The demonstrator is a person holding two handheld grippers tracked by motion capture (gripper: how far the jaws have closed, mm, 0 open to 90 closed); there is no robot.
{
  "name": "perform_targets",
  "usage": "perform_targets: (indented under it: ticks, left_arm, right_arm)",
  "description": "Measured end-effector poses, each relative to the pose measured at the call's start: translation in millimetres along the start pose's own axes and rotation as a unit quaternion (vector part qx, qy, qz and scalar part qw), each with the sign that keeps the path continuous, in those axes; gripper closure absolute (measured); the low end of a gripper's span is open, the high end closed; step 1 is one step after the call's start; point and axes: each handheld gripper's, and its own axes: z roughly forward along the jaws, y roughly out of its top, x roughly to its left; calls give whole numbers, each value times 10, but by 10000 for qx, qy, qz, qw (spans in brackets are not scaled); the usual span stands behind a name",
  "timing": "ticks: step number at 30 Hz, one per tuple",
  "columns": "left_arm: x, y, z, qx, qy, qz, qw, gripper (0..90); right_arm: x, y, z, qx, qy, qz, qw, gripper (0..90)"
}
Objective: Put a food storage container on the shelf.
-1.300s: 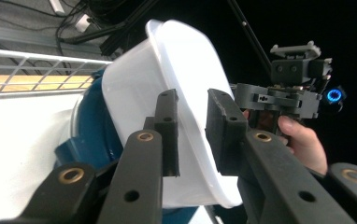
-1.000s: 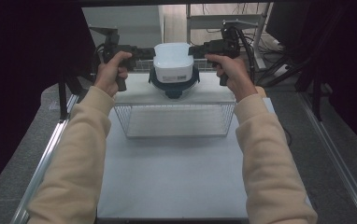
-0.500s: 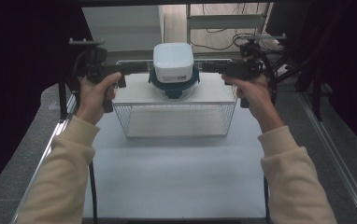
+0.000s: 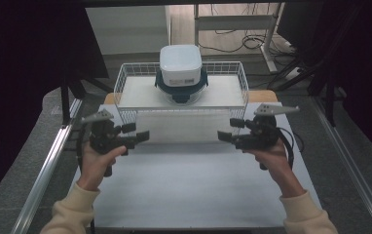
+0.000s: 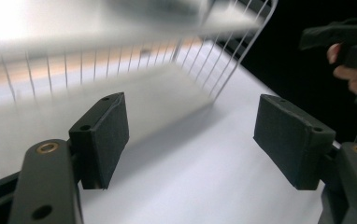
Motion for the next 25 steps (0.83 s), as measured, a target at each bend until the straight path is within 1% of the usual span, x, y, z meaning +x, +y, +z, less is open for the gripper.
perform_targets:
  ticks: [1, 3, 4, 5, 6, 8, 9, 10, 11, 12, 14, 15, 17, 19, 21, 22, 25]
  left_arm:
    - [5, -69, 20, 57, 8, -5, 10000, 254]
    - [-6, -232, 58, 137, 168, 72, 9997, 254]
    - [-8, -316, 74, 196, 169, 73, 9996, 258]
    - [-7, -379, 82, 228, 117, 58, 9997, 257]
    - [-7, -436, 85, 259, 110, 57, 9996, 256]
    - [-2, -527, 88, 293, 191, 79, 9994, 255]
    - [8, -576, 92, 295, 233, 30, 9993, 256]
    - [14, -615, 106, 355, 256, -32, 9990, 262]
    - [18, -648, 122, 430, 295, -4, 9986, 259]
    - [17, -665, 130, 444, 341, 12, 9984, 260]
    - [18, -695, 150, 530, 427, 66, 9977, 260]
    - [24, -706, 155, 544, 429, 73, 9976, 259]
    - [46, -712, 151, 538, 431, 26, 9976, 258]
    - [66, -710, 139, 492, 424, -70, 9979, 259]
    - [78, -708, 132, 458, 416, -106, 9980, 259]
    - [80, -709, 126, 456, 442, -92, 9979, 257]
    - [106, -726, 120, 447, 509, -38, 9977, 251]
  right_arm:
    - [-9, -123, 12, 70, -36, 1, 10000, 204]
    - [-28, -278, 22, 164, -48, 40, 9998, 194]
    - [-43, -364, 19, 206, -76, 40, 9998, 192]
    - [-64, -468, 13, 236, -117, 76, 9996, 192]
    - [-85, -544, 10, 294, -109, 148, 9994, 191]
    - [-119, -676, 12, 354, -141, 273, 9989, 191]
    - [-138, -748, 19, 405, -152, 336, 9985, 191]
    - [-152, -816, 30, 489, -172, 389, 9979, 192]
    - [-167, -875, 43, 606, -259, 404, 9970, 192]
    - [-186, -933, 61, 761, -361, 404, 9956, 191]
    - [-204, -981, 73, 789, -427, 447, 9950, 192]
    - [-212, -991, 77, 769, -401, 483, 9951, 192]
    - [-203, -982, 75, 735, -418, 474, 9953, 192]
    - [-194, -979, 70, 691, -422, 446, 9957, 192]
    - [-201, -986, 63, 669, -426, 437, 9959, 190]
    - [-202, -986, 63, 671, -429, 465, 9957, 185]
    - [-209, -987, 65, 659, -483, 389, 9959, 167]
